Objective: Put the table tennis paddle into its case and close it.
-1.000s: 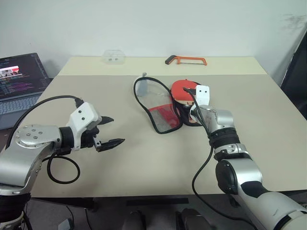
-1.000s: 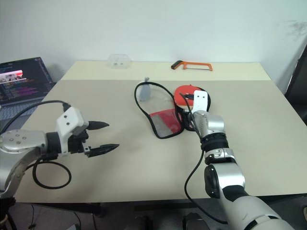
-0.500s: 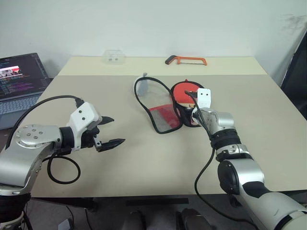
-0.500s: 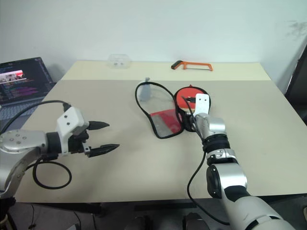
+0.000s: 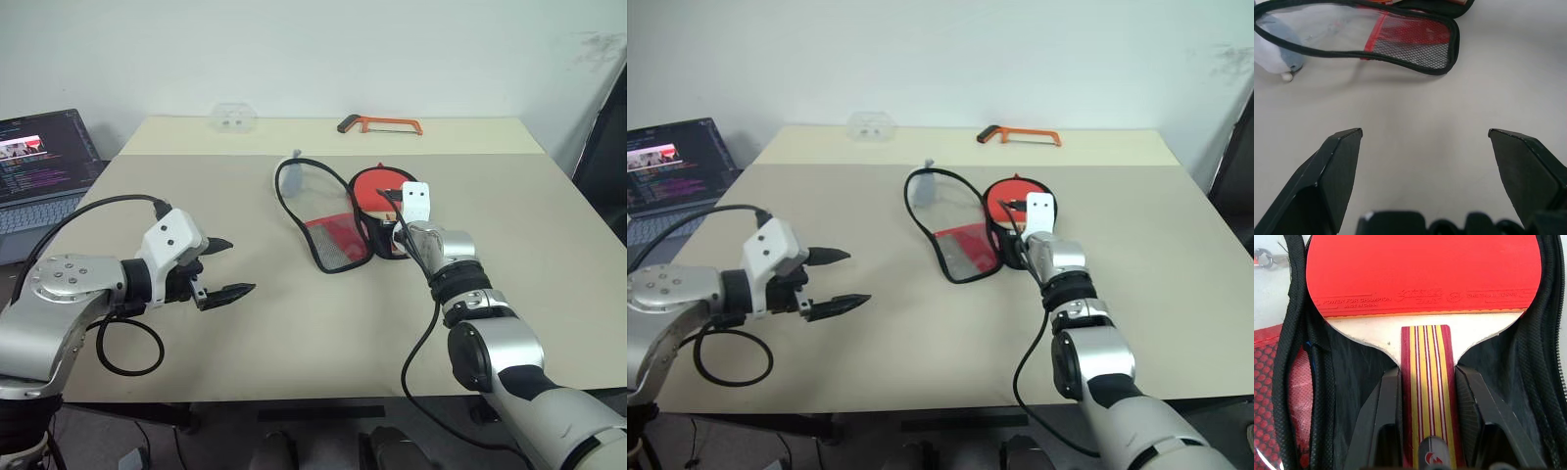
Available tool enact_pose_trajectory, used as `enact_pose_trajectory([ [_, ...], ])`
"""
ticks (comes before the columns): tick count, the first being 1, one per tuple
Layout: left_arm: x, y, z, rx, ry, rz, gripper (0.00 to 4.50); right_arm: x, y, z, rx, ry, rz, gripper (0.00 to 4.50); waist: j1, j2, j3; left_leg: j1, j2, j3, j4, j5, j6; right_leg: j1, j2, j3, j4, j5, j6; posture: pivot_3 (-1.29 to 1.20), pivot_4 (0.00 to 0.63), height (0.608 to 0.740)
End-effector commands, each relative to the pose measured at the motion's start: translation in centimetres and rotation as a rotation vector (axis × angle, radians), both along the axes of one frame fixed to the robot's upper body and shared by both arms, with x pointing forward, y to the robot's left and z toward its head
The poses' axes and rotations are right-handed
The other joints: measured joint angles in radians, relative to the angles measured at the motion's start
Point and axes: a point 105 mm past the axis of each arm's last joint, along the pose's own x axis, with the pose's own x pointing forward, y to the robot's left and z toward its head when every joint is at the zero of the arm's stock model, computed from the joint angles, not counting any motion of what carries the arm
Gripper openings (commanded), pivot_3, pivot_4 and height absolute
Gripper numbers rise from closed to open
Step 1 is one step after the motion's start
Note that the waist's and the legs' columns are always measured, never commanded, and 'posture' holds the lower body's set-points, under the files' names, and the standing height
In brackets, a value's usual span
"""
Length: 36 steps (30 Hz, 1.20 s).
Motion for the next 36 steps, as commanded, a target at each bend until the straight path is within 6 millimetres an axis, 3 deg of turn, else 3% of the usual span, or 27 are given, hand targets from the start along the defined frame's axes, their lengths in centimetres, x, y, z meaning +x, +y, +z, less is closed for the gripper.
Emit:
enact_pose_trajectory([
  [1, 0.0, 0.0, 1.2, 0.022, -0.051, -0.004, 4.50, 0.3, -0.5, 0.8, 0.009, -0.030, -0.014, 1.83, 0.000, 0.000, 0.000, 0.000, 0.000, 0.000, 0.000, 0.000, 0.000, 0.000, 0.000, 0.000, 0.000, 0.000, 0.000, 0.00, 0.150, 0.740],
  [5, 0.0, 0.0, 1.2, 0.023, -0.050, -0.003, 4.50, 0.3, -0.5, 1.0, 0.022, -0.030, -0.012, 3.06, 0.000, 0.000, 0.000, 0.000, 0.000, 0.000, 0.000, 0.000, 0.000, 0.000, 0.000, 0.000, 0.000, 0.000, 0.000, 0.00, 0.150, 0.740],
  [9, 1.0, 0.6, 1.3, 0.035, -0.087, 0.045, 4.50, 0.2, -0.8, 2.6, 0.026, -0.060, 0.005, 4.47, 0.001, 0.000, 0.000, 0.000, 0.000, 0.000, 0.000, 0.000, 0.000, 0.000, 0.000, 0.000, 0.000, 0.000, 0.000, 0.00, 0.150, 0.740],
  [15, 3.6, 2.6, 0.8, 0.072, -0.153, 0.154, 4.50, -3.1, -2.0, 8.9, -0.073, -0.176, 0.127, 4.49, 0.007, 0.000, 0.000, -0.002, 0.000, 0.000, 0.000, 0.000, 0.000, -0.001, 0.000, 0.000, -0.001, 0.000, 0.000, 0.00, 0.150, 0.740],
  [19, 5.7, 2.7, 0.1, 0.089, -0.171, 0.194, 4.50, -6.4, -2.7, 10.0, -0.201, -0.197, 0.297, 4.49, 0.017, 0.000, 0.000, -0.003, 0.000, -0.001, 0.000, 0.000, 0.000, -0.001, 0.000, -0.001, -0.002, 0.000, 0.000, 0.00, 0.150, 0.740],
  [24, 9.5, 1.0, -1.2, 0.131, -0.172, 0.198, 4.50, -10.0, -3.7, 12.3, -0.138, -0.401, 0.611, 4.49, 0.034, -0.001, 0.000, -0.003, 0.000, -0.001, 0.001, 0.000, 0.000, -0.001, 0.001, -0.001, -0.001, 0.000, 0.000, 0.00, 0.150, 0.740],
  [27, 11.0, -0.1, -1.5, 0.144, -0.168, 0.176, 3.96, -13.1, -3.0, 11.9, -0.146, -0.451, 0.854, 4.50, 0.039, -0.001, 0.000, -0.004, -0.001, -0.001, 0.002, 0.000, 0.000, -0.001, 0.001, -0.002, -0.003, 0.000, 0.000, 0.00, 0.150, 0.740],
  [30, 12.4, -1.1, -1.5, 0.135, -0.162, 0.162, 2.93, -14.9, -2.8, 11.4, -0.101, -0.446, 0.979, 4.50, 0.033, -0.002, 0.000, -0.005, 0.000, -0.002, 0.002, 0.000, 0.000, -0.001, 0.001, -0.002, -0.003, 0.000, 0.000, 0.00, 0.150, 0.740],
  [36, 14.2, -2.6, -2.5, 0.155, -0.119, 0.152, 0.74, -15.3, -2.6, 11.9, -0.058, -0.509, 1.009, 4.50, 0.030, -0.002, 0.000, -0.004, 0.000, -0.003, 0.004, 0.000, 0.001, 0.000, 0.001, -0.001, -0.001, 0.000, 0.000, 0.00, 0.150, 0.740],
])
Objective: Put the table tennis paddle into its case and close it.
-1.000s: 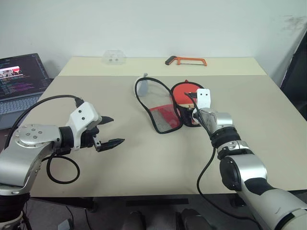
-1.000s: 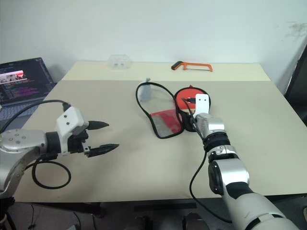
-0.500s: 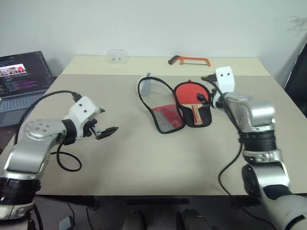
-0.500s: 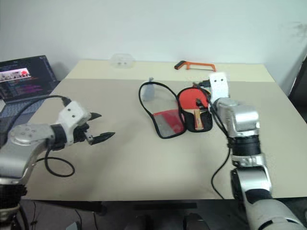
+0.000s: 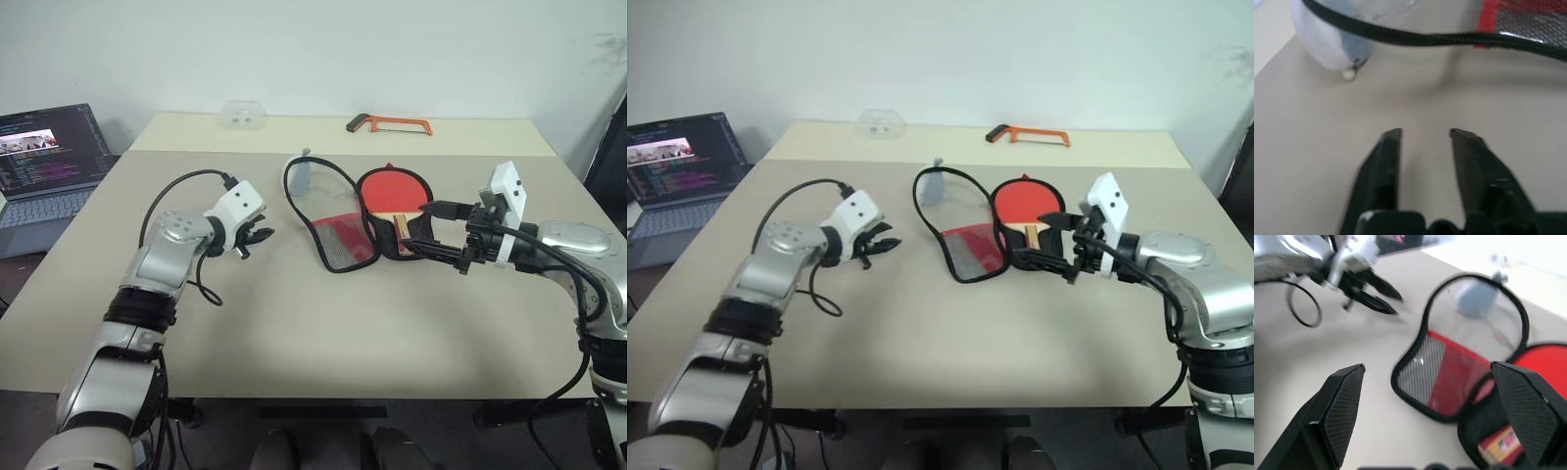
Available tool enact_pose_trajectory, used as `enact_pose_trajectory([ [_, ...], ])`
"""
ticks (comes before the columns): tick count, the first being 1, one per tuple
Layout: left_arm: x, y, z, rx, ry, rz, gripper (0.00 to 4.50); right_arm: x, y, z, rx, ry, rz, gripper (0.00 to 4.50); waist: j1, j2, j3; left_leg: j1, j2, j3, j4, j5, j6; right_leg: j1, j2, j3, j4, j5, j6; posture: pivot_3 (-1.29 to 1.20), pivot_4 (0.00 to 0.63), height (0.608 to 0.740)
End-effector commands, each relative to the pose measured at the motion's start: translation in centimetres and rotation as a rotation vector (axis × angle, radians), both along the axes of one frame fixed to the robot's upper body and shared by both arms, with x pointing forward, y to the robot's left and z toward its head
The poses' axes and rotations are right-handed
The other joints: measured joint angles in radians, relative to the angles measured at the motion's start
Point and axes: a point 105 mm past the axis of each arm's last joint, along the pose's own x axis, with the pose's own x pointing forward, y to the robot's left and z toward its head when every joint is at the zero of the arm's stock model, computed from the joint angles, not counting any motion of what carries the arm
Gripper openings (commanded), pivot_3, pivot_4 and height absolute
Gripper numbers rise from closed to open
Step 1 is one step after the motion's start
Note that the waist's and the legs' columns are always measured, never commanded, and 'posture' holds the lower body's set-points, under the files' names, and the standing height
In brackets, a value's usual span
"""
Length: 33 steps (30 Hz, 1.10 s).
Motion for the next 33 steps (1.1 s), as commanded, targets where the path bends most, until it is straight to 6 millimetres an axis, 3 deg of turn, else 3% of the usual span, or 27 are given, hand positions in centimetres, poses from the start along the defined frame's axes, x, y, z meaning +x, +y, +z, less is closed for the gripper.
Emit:
enact_pose_trajectory([
  [1, 1.1, -0.4, 0.0, 0.025, 0.012, 0.024, 0.41, -0.5, 0.3, 1.7, 0.032, -0.090, 0.020, 4.50, 0.002, 0.000, 0.000, 0.000, 0.000, 0.000, 0.001, 0.000, 0.000, 0.000, 0.000, 0.000, 0.000, 0.000, 0.000, 0.00, 0.150, 0.740],
  [2, 1.4, -0.7, -0.4, 0.030, 0.028, 0.039, 0.03, -0.4, 0.4, 1.7, 0.032, -0.095, 0.017, 4.50, 0.003, 0.000, 0.000, 0.000, 0.000, 0.000, 0.002, 0.000, 0.000, 0.000, 0.000, -0.001, 0.001, 0.000, 0.000, 0.00, 0.150, 0.740],
  [6, 2.6, -2.1, -2.3, 0.075, 0.056, 0.099, 0.03, -0.4, 0.6, 1.7, 0.034, -0.110, 0.006, 4.50, 0.007, 0.000, 0.000, -0.005, 0.000, -0.002, 0.010, 0.000, 0.000, 0.001, 0.000, -0.002, 0.001, 0.000, 0.001, 0.00, 0.150, 0.740],
  [12, 3.4, -8.0, -2.9, -0.037, 0.030, 0.048, 0.03, -0.4, 0.4, 2.3, 0.039, -0.133, -0.033, 4.50, 0.033, 0.000, 0.000, -0.006, -0.001, -0.004, 0.012, 0.000, 0.000, 0.001, -0.001, -0.004, 0.002, 0.001, 0.002, 0.00, 0.150, 0.740],
  [17, 3.6, -14.4, -0.6, -0.119, -0.059, -0.065, 0.03, -0.2, -0.2, 3.0, 0.045, -0.164, -0.102, 4.50, 0.043, -0.001, 0.000, -0.008, -0.002, -0.004, 0.013, 0.000, 0.000, 0.002, -0.001, -0.005, 0.001, 0.001, 0.002, 0.00, 0.150, 0.740],
  [20, 3.5, -18.5, 2.3, -0.206, -0.155, -0.111, 0.03, 0.2, -0.9, 3.8, 0.064, -0.191, -0.162, 4.50, 0.047, -0.001, 0.001, -0.009, -0.002, -0.005, 0.013, 0.000, 0.000, 0.001, -0.001, -0.005, 0.000, 0.001, 0.003, 0.00, 0.150, 0.740],
  [25, 2.5, -23.5, 6.3, -0.351, -0.244, -0.154, 0.03, -0.1, -1.7, 4.6, 0.080, -0.218, -0.221, 4.50, 0.046, -0.001, 0.001, -0.008, -0.002, -0.004, 0.012, 0.000, 0.000, 0.001, -0.001, -0.003, -0.001, 0.001, 0.003, 0.00, 0.150, 0.740],
  [26, 2.4, -23.9, 6.4, -0.356, -0.240, -0.148, 0.03, -0.1, -1.8, 4.8, 0.083, -0.222, -0.229, 4.50, 0.044, -0.001, 0.001, -0.008, -0.003, -0.004, 0.012, 0.000, 0.000, 0.001, -0.001, -0.003, -0.001, 0.001, 0.003, 0.00, 0.150, 0.740],
  [30, 2.7, -24.0, 3.5, -0.220, -0.214, -0.048, 0.03, -0.4, -2.3, 5.8, 0.126, -0.249, -0.268, 4.50, 0.026, -0.001, 0.001, -0.007, -0.003, -0.004, 0.011, 0.000, 0.000, 0.001, -0.001, -0.002, -0.001, 0.001, 0.003, 0.00, 0.150, 0.740],
  [33, 3.0, -23.4, 4.6, -0.277, -0.238, -0.042, 0.03, -0.2, -2.5, 5.7, 0.156, -0.212, -0.297, 4.50, 0.017, -0.001, 0.001, -0.006, -0.003, -0.004, 0.011, 0.000, 0.000, 0.001, 0.000, -0.001, 0.001, 0.001, 0.003, 0.00, 0.150, 0.740],
])
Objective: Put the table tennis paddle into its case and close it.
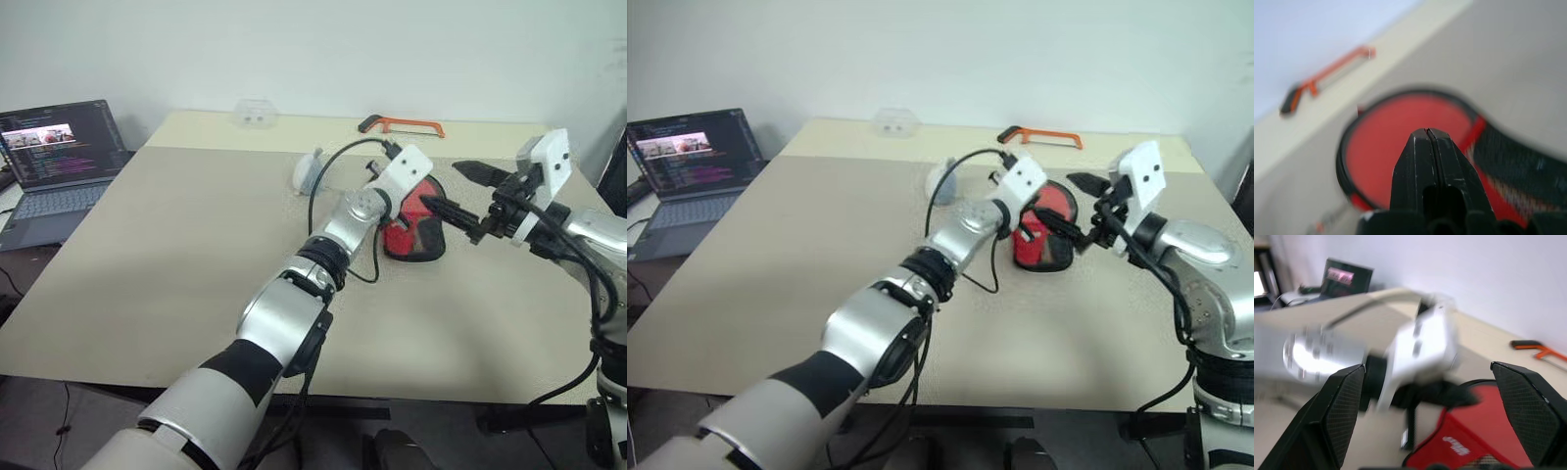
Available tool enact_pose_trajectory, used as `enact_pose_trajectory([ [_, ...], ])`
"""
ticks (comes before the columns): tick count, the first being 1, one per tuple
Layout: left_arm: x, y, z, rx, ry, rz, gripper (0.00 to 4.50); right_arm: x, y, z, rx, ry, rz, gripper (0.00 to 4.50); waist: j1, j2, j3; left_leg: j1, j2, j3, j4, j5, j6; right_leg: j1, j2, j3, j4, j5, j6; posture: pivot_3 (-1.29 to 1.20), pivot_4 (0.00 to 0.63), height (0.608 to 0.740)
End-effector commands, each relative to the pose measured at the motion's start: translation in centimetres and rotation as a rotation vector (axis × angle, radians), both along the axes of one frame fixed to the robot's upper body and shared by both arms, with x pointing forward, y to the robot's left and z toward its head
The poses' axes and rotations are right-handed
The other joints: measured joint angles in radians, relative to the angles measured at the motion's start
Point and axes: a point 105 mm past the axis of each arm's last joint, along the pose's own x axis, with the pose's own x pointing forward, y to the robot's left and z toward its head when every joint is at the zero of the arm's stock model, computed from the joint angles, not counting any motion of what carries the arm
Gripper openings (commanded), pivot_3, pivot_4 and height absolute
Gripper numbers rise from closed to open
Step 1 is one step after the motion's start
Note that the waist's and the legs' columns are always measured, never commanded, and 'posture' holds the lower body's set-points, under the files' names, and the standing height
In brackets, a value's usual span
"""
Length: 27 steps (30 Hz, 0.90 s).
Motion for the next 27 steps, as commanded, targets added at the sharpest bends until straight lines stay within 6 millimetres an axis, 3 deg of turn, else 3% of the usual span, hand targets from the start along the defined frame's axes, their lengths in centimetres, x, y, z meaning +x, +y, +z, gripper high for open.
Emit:
enact_pose_trajectory([
  [1, 0.6, 0.9, 3.3, -0.087, -0.074, -0.010, 0.03, -0.1, -0.4, 1.0, 0.054, 0.009, -0.039, 4.50, -0.002, 0.000, 0.000, 0.000, 0.000, 0.000, 0.000, 0.000, 0.000, 0.000, 0.000, 0.000, 0.001, 0.000, 0.000, 0.00, 0.150, 0.740],
  [4, -0.3, 2.3, 5.8, -0.167, -0.101, -0.212, 0.03, 2.2, -2.1, -0.9, 0.156, 0.146, -0.187, 4.50, -0.008, 0.000, 0.000, 0.000, 0.000, 0.001, 0.000, 0.000, 0.000, -0.001, 0.000, 0.000, 0.001, 0.000, 0.000, 0.00, 0.150, 0.740],
  [6, -1.4, 4.8, 5.9, -0.146, -0.078, -0.327, 0.03, 4.3, -3.5, -3.0, 0.271, 0.270, -0.322, 4.50, -0.015, 0.001, 0.000, 0.002, 0.001, 0.002, -0.001, 0.002, -0.004, 0.000, 0.000, 0.001, 0.001, 0.000, 0.000, 0.00, 0.150, 0.740],
  [8, -2.1, 7.9, 5.3, -0.102, -0.051, -0.331, 0.38, 5.4, -3.7, -4.7, 0.366, 0.360, -0.372, 4.50, -0.020, 0.003, -0.002, 0.004, 0.002, 0.003, -0.003, 0.004, -0.006, 0.000, 0.000, 0.002, 0.001, 0.000, 0.000, 0.00, 0.150, 0.740],
  [12, -3.8, 14.6, 2.6, 0.027, 0.041, -0.257, 1.69, 7.0, -3.6, -6.4, 0.575, 0.487, -0.392, 4.50, -0.022, 0.005, -0.001, 0.004, 0.002, 0.003, -0.004, 0.004, -0.006, 0.000, 0.000, 0.002, 0.002, 0.000, -0.001, 0.00, 0.150, 0.740],
  [15, -5.0, 17.6, 2.3, 0.034, 0.082, -0.204, 2.78, 7.9, -4.1, -6.7, 0.696, 0.545, -0.411, 4.50, -0.017, 0.006, -0.001, 0.003, 0.002, 0.002, -0.003, 0.003, -0.004, 0.000, 0.000, 0.001, 0.002, 0.000, -0.001, 0.00, 0.150, 0.740],
  [20, -7.1, 20.5, 3.2, -0.012, 0.110, -0.184, 4.47, 8.6, -5.5, -7.3, 0.817, 0.609, -0.436, 4.50, 0.010, 0.005, -0.001, 0.000, 0.002, 0.000, 0.000, 0.002, -0.003, 0.000, -0.001, -0.002, 0.002, 0.000, -0.001, 0.00, 0.150, 0.740],
  [23, -9.0, 21.8, 3.1, -0.013, 0.147, -0.201, 4.47, 8.7, -5.6, -8.6, 0.864, 0.666, -0.440, 4.50, 0.005, 0.006, -0.001, 0.000, 0.002, 0.000, -0.001, 0.002, -0.003, 0.000, -0.001, -0.001, 0.002, 0.000, -0.001, 0.00, 0.150, 0.740],
  [27, -11.8, 22.1, 3.0, 0.014, 0.137, -0.287, 4.47, 8.8, -5.2, -9.8, 0.912, 0.705, -0.436, 4.50, -0.004, 0.006, -0.001, 0.000, 0.002, 0.001, -0.002, 0.002, -0.003, -0.001, 0.000, -0.001, 0.002, 0.000, -0.001, 0.00, 0.150, 0.740],
])
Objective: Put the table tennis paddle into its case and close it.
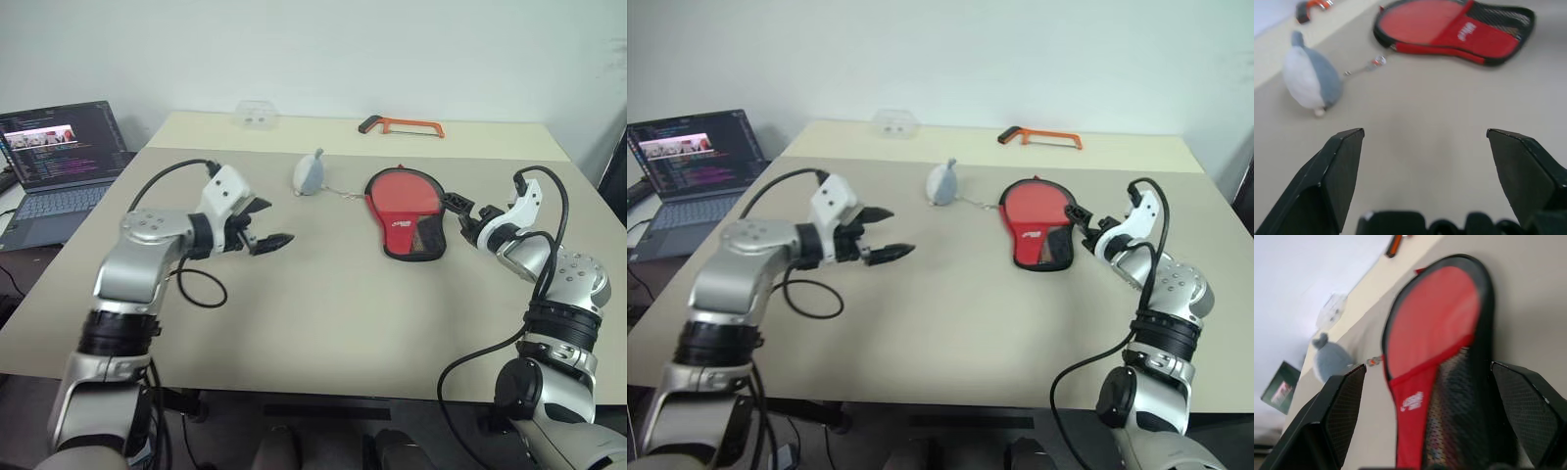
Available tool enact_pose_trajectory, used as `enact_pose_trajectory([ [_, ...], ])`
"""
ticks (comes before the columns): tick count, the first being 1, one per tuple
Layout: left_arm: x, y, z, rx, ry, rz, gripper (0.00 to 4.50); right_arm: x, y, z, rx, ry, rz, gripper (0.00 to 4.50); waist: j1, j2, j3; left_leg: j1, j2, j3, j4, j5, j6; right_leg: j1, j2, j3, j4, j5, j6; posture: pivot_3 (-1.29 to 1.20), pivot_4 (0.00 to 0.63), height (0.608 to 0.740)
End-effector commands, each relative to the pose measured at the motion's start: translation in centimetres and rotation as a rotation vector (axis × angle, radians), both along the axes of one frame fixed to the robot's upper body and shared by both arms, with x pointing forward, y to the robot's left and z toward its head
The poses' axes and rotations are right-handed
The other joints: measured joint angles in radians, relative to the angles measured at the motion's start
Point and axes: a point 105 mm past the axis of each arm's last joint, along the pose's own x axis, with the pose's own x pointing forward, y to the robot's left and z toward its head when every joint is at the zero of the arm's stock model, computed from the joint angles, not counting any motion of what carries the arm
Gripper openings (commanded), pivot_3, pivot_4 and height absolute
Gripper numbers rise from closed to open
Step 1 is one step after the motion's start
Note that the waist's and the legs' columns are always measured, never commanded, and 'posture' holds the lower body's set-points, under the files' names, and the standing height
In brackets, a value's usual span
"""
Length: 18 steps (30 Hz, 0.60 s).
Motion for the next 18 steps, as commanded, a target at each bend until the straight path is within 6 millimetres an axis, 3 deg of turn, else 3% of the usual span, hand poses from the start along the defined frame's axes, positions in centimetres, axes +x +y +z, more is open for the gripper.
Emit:
enact_pose_trajectory([
  [1, -2.9, -0.7, 2.0, -0.015, -0.056, -0.120, 4.47, -0.1, 0.1, 0.2, 0.072, -0.027, -0.011, 4.50, -0.007, 0.000, 0.000, 0.000, 0.000, 0.000, 0.000, 0.000, 0.000, 0.000, 0.000, 0.000, 0.000, 0.000, 0.000, 0.00, 0.150, 0.740],
  [9, -4.7, -1.1, 1.4, -0.012, -0.012, -0.137, 4.47, -0.5, 1.3, -2.4, 0.131, 0.035, 0.005, 4.50, -0.015, 0.000, 0.000, 0.001, 0.000, 0.000, 0.000, 0.000, 0.000, 0.001, 0.000, 0.000, 0.000, 0.000, 0.000, 0.00, 0.150, 0.740],
  [18, -4.9, -0.3, 1.7, 0.022, 0.003, -0.118, 4.47, -1.0, 1.6, -3.8, 0.155, 0.053, -0.015, 4.50, -0.016, 0.000, 0.000, 0.001, 0.000, 0.000, 0.000, 0.000, 0.000, 0.000, 0.000, 0.000, 0.000, 0.000, 0.000, 0.00, 0.150, 0.740],
])
